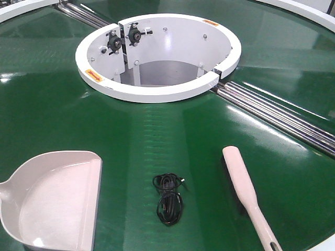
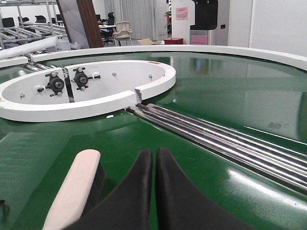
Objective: Clean and inspect green conveyor with broom and dustpan
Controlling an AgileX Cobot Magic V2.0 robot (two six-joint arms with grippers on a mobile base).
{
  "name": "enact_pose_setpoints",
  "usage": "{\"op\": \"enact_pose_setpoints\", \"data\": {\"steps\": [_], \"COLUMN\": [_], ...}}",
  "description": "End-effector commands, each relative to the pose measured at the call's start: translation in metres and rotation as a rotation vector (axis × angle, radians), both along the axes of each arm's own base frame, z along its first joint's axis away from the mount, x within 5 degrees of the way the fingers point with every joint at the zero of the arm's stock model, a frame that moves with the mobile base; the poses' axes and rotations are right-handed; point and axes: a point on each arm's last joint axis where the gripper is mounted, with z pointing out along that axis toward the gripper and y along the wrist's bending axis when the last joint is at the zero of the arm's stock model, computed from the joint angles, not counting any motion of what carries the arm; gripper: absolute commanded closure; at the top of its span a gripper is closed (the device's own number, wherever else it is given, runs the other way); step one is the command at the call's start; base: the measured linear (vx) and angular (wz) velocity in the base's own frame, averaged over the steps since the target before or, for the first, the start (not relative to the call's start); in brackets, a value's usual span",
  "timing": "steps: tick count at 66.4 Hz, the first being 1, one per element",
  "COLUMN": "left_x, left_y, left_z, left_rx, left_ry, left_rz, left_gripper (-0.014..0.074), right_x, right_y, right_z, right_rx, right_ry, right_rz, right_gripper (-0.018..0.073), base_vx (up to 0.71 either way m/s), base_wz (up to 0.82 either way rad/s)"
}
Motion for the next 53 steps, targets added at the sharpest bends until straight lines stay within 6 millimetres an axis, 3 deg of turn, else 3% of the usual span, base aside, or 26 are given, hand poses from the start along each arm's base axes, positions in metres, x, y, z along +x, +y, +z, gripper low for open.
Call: {"op": "enact_pose_setpoints", "data": {"steps": [1, 46, 53], "left_x": [0.0003, 0.0004, 0.0005], "left_y": [-0.0003, -0.0004, -0.0010], "left_z": [-0.0006, 0.0024, 0.0048], "left_rx": [-0.006, -0.007, -0.111], "left_ry": [-0.062, -0.092, -0.122], "left_rz": [-0.002, -0.004, -0.004], "left_gripper": [0.0619, 0.0619, 0.0619], "right_x": [-0.0001, -0.0003, -0.0009], "right_y": [-0.0010, -0.0014, -0.0020], "right_z": [0.0027, 0.0066, 0.0124], "right_rx": [-0.004, -0.002, -0.001], "right_ry": [-0.069, -0.110, -0.174], "right_rz": [-0.013, -0.017, -0.024], "right_gripper": [0.0564, 0.0564, 0.0564], "base_vx": [0.00, 0.00, 0.00], "base_wz": [0.00, 0.00, 0.00]}}
